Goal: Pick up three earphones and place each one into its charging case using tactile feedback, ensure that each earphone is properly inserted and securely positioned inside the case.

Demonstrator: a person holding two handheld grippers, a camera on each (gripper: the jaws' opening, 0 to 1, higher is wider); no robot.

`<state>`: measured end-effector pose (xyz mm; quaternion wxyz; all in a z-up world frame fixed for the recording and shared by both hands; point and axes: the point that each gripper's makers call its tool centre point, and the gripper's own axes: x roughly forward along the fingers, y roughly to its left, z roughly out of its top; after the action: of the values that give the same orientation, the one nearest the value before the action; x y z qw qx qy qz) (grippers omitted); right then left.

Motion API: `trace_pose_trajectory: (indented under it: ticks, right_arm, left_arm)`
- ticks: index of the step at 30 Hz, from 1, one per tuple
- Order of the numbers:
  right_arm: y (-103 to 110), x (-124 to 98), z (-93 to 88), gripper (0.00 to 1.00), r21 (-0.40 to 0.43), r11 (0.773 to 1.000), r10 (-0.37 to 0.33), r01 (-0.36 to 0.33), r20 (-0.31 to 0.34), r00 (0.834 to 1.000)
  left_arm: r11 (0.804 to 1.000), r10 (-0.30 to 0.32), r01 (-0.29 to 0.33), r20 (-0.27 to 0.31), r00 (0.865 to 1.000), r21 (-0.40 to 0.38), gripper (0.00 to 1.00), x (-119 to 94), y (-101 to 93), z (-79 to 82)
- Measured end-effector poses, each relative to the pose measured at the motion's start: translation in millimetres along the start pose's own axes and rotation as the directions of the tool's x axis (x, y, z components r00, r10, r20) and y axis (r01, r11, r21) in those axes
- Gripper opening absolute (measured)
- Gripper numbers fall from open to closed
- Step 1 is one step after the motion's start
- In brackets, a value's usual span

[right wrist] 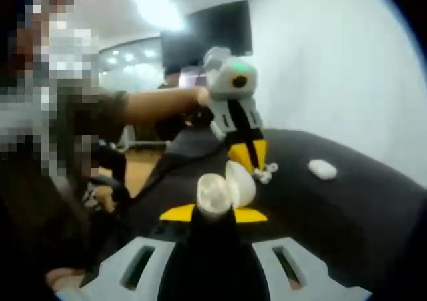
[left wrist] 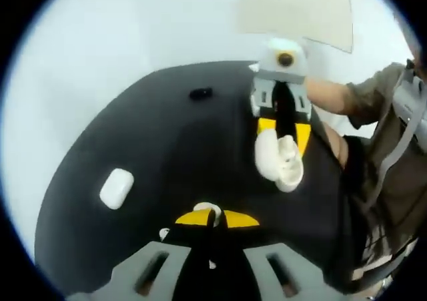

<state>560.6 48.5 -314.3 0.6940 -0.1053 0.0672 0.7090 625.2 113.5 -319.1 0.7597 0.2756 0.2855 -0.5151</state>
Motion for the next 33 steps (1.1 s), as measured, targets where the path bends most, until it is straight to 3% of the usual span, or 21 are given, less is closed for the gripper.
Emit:
trace_pose_trajectory:
  ticks: [7,13,22,28,33]
  right_arm:
    - [-1,1,0.3,0.21,0.002,1.0,0.003,-0.003,0.001,1.0]
    - [-1,2,0.2,0.21,-0.001,1.0,0.002,-0.002,0.0,1.0]
    - [1,2,-0.4,0.21,-0.006,1.0,0.003,-0.003,0.0,1.0]
    - [2,2,-2.5,0.2,-0.014,1.0,0.008,-0.009,-0.011,1.0]
    - [3,1,-2.7,0.2,-0.012,1.0,0.012,-0.012,-0.014,1.0]
  left_arm:
    - [0.998,0.059,-0.058,0.048,0.997,-0.011,0.06,-13,14.3,6.5]
    - [0.996,0.088,-0.088,0.027,0.996,0.002,0.05,-10,18.7,-1.6]
    - [0.994,0.106,-0.104,0.065,0.992,-0.034,0.04,-10,23.2,8.1]
    - [0.992,0.112,-0.11,0.033,0.993,-0.054,0.04,-4,22.6,0.0]
    - [0.992,0.104,-0.094,0.126,0.987,-0.081,0.04,-18,16.1,17.6]
